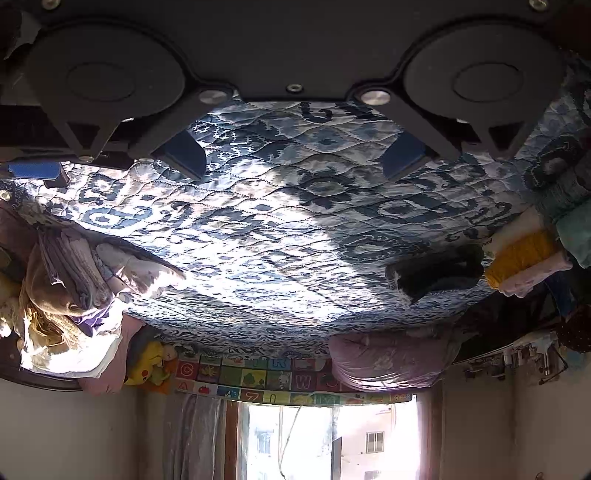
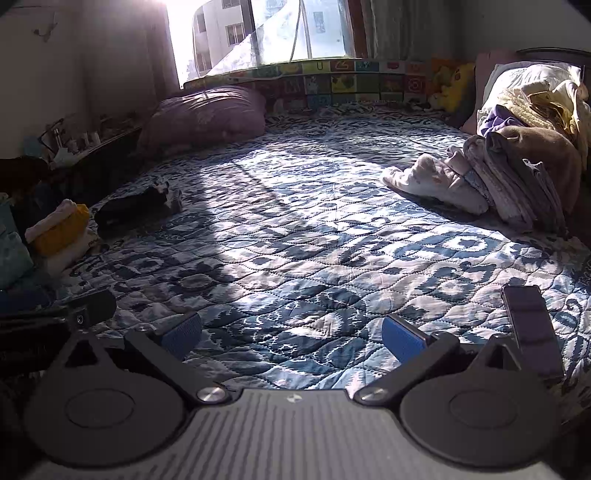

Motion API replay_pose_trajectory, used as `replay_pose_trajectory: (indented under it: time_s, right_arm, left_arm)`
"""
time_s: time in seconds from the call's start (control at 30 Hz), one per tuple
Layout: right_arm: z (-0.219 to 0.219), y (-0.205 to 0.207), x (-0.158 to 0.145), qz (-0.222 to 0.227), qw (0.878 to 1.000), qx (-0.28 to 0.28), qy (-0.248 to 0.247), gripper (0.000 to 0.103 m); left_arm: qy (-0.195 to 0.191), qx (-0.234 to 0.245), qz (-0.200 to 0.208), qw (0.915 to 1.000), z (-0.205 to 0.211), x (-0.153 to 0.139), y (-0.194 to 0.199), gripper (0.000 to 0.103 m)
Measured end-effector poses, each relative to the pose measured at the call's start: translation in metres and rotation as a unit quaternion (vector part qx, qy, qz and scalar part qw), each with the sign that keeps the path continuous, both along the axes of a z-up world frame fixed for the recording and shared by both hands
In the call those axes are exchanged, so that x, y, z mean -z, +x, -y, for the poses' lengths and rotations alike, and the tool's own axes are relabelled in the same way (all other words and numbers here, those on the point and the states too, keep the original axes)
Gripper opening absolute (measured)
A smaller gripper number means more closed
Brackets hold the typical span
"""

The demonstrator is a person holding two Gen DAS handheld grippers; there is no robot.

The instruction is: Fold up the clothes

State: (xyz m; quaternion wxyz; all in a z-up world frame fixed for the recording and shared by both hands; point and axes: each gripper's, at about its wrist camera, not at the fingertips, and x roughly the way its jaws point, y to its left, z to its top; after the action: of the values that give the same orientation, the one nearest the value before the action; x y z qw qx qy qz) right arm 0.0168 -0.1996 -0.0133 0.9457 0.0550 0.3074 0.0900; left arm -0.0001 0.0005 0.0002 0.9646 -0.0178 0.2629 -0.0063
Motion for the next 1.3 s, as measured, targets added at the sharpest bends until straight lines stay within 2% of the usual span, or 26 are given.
replay_pose_trajectory:
  time_s: [0.17,0.3,1.3]
  right_arm:
    - [-0.0024,-0.0014,0.0019,0.0,1.0,-0.001,-0.007,0.103]
    - [0.0023,-0.0006,-0.0016,0.001,1.0,-0.001,-0.004,0.103]
    - [-0.0035,0.0014,0.0044,-0.003,1.0,0.001,-0.009,0.103]
  left_arm:
    - [-0.011,0.0,-0.016,0.9998,-0.0056,-0.0025,0.0053,0.103]
    - [0.009,-0.002,-0.004,0.9999,0.0015,0.0007,0.0006,0.103]
    - [0.002,-0.001,-0.016,0.9999,0.0012,0.0045,0.0026,0.103]
